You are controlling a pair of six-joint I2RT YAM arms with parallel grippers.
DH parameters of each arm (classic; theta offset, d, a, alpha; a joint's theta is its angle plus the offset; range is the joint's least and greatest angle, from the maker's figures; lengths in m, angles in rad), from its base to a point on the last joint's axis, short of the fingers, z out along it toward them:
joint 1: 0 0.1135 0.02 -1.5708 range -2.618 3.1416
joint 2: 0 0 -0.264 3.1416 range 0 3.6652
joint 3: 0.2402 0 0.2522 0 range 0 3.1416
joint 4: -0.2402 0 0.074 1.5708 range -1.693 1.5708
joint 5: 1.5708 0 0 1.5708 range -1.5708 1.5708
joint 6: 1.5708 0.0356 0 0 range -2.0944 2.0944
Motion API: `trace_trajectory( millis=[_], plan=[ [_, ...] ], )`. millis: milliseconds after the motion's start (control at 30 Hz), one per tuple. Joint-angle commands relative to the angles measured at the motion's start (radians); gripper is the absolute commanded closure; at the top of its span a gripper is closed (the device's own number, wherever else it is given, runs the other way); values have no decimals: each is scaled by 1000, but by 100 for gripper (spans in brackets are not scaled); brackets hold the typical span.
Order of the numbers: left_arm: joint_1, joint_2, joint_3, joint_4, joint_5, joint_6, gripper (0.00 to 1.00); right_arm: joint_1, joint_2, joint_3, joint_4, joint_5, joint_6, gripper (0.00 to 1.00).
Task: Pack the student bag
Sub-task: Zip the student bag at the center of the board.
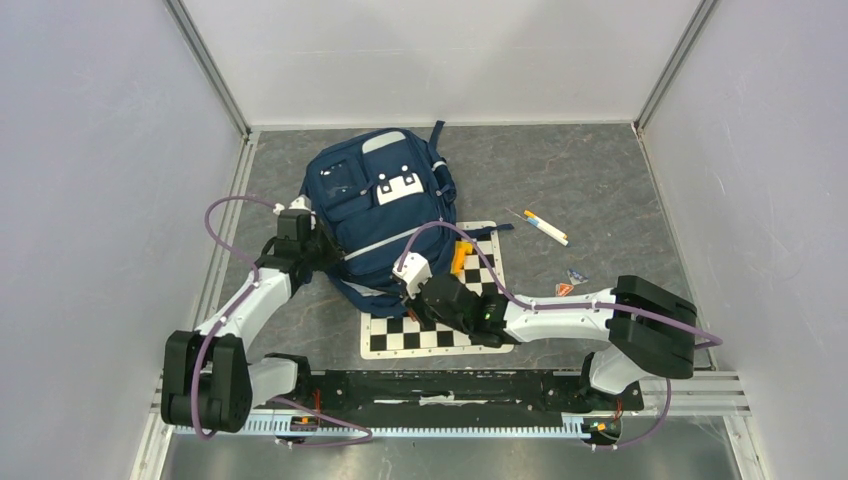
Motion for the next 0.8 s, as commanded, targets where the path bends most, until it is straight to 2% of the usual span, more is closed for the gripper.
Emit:
trace_trajectory(
  millis=[0,200,400,633,700,767],
  plan=[
    [-28,-39,-30,93,144,-86,98,17,-14,53,-26,-38,51,100],
    [-36,-115,-17,94,135,-136,98,61,81,169,-70,-23,89,100],
    [-46,-137,-13,120,111,-184,98,96,214,311,-63,-76,94,100],
    [-48,-174,-15,128,61,-204,98,96,336,482,-93,-80,13,100],
    [-48,-176,-7,121,59,-188,98,95,334,491,-101,-76,-17,96],
    [-48,-178,3,109,65,-163,98,95,305,473,-108,-79,-40,84]
  ],
)
